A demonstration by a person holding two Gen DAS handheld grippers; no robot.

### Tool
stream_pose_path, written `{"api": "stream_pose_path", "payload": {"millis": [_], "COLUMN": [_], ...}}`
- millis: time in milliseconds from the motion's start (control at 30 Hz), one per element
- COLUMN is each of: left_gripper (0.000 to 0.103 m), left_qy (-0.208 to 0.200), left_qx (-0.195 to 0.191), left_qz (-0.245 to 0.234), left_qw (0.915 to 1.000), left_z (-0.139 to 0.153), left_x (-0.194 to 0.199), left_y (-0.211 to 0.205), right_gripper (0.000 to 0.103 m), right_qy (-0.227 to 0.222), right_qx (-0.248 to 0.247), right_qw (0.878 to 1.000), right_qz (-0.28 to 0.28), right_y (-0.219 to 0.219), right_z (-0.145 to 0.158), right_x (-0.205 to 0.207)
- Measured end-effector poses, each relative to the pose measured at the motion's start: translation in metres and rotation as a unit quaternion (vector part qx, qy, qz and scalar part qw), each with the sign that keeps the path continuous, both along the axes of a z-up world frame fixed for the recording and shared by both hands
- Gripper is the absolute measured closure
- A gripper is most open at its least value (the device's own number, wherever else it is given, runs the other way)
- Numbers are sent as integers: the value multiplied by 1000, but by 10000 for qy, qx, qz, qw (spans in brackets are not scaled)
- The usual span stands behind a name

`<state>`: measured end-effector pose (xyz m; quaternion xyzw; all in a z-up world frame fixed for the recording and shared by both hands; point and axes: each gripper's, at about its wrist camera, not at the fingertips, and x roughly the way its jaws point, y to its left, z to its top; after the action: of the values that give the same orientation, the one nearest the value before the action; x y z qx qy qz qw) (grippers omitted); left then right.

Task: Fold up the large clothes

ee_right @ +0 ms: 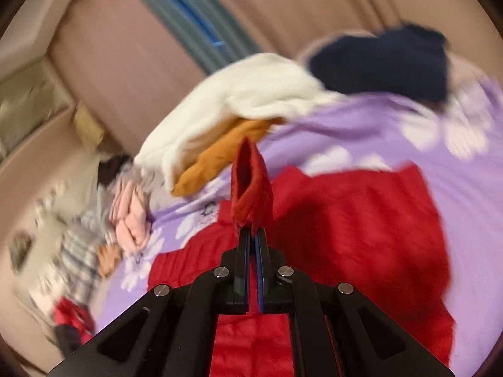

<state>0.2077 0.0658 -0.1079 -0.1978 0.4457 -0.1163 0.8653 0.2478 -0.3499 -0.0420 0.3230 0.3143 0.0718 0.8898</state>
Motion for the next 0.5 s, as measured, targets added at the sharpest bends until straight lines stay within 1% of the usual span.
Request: {"api": "stream_pose_path", "payload": {"millis": [67,133,200,233,267,300,367,400,467,500], "left_gripper": [44,44,44,44,42,40,40,40,40,40], "left_qy": [-65,-119,-218,-275,-331,-375,-392,-380,-371,-363], "left_qx": [52,96,219,288,350,408,528,582,688,713], "left_qz": [-36,-106,-181,-219,-280,-343,-430,-473,-499,-564], "left_qw": [10000,9998,9994,9990,9984,9979,9969,9965,9957,9952], "left_z": [7,14,23,28,32,36,39,40,38,37], "left_x": [12,21,31,35,40,46,57,65,75,81], "left_y": [-7,-14,-22,-26,-31,-35,-44,-50,-61,-67], "right_gripper": [99,98,98,97,92,90,88,85,61,60], "right_qy": [333,885,1230,1391,1526,1490,1122,911,687,472], "right_qx": [146,199,207,181,147,70,-300,-420,-355,-385], "right_qw": [9993,9956,9918,9897,9877,9881,9917,9935,9962,9977], "right_qz": [-116,-251,-263,-275,-315,-382,-551,-546,-405,-290], "right_y": [-16,-27,-35,-37,-40,-42,-43,-44,-43,-39], "right_z": [-17,-39,-53,-57,-59,-57,-46,-38,-32,-25], "right_x": [-4,-6,-15,-20,-27,-32,-37,-34,-21,-11]}}
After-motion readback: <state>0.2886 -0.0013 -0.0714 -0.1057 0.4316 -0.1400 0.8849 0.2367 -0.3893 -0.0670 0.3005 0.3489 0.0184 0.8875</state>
